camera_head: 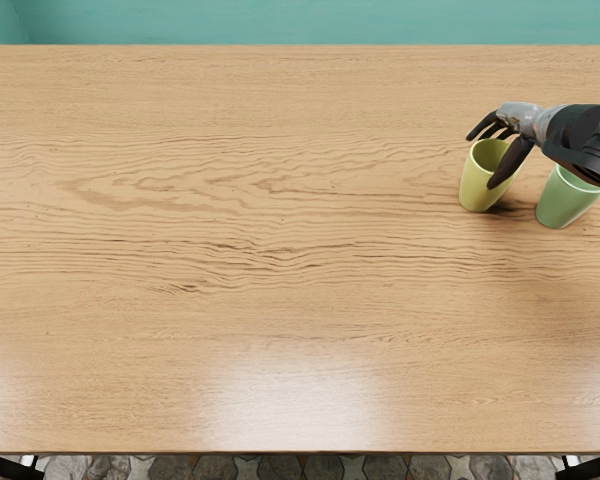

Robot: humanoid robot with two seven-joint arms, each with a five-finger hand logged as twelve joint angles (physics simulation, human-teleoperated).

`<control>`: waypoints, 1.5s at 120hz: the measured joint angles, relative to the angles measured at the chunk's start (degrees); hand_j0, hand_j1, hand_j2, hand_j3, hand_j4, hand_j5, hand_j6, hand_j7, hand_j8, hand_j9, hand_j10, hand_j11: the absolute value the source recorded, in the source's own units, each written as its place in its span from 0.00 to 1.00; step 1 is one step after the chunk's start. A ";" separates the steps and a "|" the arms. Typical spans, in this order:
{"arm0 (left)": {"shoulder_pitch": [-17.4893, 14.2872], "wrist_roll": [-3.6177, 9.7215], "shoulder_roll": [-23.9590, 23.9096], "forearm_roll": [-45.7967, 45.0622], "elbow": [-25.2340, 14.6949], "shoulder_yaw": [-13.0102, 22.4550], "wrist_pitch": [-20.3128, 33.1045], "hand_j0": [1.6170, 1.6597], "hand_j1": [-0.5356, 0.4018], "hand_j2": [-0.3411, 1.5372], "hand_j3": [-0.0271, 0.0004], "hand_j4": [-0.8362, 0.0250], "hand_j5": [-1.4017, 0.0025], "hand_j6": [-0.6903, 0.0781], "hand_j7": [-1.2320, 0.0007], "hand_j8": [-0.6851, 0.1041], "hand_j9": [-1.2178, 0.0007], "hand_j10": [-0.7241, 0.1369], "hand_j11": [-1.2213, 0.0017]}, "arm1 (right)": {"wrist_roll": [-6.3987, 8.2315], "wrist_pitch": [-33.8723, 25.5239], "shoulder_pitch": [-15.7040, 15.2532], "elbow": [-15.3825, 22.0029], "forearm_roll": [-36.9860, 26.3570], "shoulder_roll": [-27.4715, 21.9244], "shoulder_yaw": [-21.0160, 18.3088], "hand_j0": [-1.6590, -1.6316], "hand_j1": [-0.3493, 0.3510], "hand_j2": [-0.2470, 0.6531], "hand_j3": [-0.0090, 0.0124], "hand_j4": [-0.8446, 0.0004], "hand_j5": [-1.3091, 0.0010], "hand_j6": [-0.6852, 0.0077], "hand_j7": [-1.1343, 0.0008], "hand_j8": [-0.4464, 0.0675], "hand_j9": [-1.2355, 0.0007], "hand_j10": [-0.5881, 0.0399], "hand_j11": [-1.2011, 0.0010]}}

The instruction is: Pick up cup and place in cup with right hand

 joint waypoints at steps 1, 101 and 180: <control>0.00 0.00 0.00 0.00 0.00 0.00 0.00 0.96 0.93 0.18 0.98 0.96 0.99 0.88 0.99 0.85 0.99 0.83 0.99 | 0.00 -0.01 -0.02 0.00 -0.02 0.00 0.01 0.12 0.64 0.22 0.31 0.46 0.66 0.65 0.55 0.56 0.62 0.59 0.60; 0.00 -0.01 0.00 0.01 0.00 -0.01 0.00 0.96 0.93 0.18 0.96 0.96 0.99 0.88 0.99 0.85 0.99 0.83 0.99 | 0.02 -0.23 -1.42 -0.15 -1.05 0.04 0.38 0.47 0.70 0.18 0.44 0.29 0.61 0.70 0.42 0.52 0.56 0.59 0.51; 0.00 0.00 0.00 0.00 0.00 0.00 0.00 0.96 0.93 0.18 0.98 0.96 0.99 0.88 0.99 0.85 0.99 0.83 0.99 | -1.79 7.72 4.71 0.57 3.25 -4.61 0.84 0.16 0.61 0.37 0.48 0.41 0.47 0.44 0.41 0.39 0.44 0.42 0.43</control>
